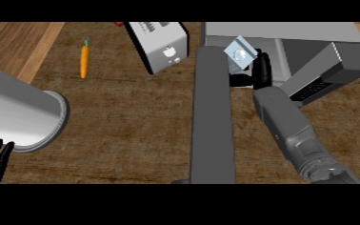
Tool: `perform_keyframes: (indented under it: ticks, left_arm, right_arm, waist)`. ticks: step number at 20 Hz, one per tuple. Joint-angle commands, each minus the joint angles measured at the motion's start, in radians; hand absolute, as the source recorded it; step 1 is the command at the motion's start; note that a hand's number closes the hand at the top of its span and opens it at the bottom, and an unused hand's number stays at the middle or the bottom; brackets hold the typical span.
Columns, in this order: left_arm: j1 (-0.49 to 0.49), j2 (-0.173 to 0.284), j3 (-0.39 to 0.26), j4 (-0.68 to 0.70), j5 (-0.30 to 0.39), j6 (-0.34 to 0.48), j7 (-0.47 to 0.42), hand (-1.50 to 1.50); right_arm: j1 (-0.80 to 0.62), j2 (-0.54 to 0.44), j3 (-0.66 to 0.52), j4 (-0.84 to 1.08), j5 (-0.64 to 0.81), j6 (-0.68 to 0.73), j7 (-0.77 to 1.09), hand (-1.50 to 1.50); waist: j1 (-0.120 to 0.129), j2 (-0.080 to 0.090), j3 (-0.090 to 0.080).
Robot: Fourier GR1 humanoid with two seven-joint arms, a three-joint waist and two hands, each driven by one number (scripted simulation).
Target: Pick up the milk, place it into the microwave and close the microwave
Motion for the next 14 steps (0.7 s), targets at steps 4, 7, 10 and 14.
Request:
perform_keyframes:
  ticks: [4, 7, 10, 14]
  left_arm:
    - [-0.036, 0.031, 0.026, 0.040, 0.007, -0.012, -0.010, -1.50]
    - [-0.040, 0.006, -0.010, 0.032, -0.024, -0.006, -0.009, -1.50]
    - [-0.026, 0.018, 0.000, 0.028, -0.001, -0.025, 0.000, -1.50]
    - [-0.068, 0.038, 0.003, 0.038, 0.001, -0.016, 0.023, -1.50]
  right_arm:
    - [-0.114, -0.019, 0.011, 0.080, 0.054, -0.225, 0.088, 1.50]
    - [-0.085, -0.013, -0.010, 0.081, 0.041, -0.270, 0.063, 1.50]
    - [-0.129, -0.027, -0.021, 0.096, 0.039, -0.284, 0.116, 1.50]
    - [-0.074, -0.060, -0.048, 0.087, 0.018, -0.245, 0.069, 1.50]
  waist:
    - [0.027, 0.005, -0.004]
    - [0.031, 0.013, -0.003]
    - [0.039, 0.010, -0.003]
    - [0.033, 0.017, -0.001]
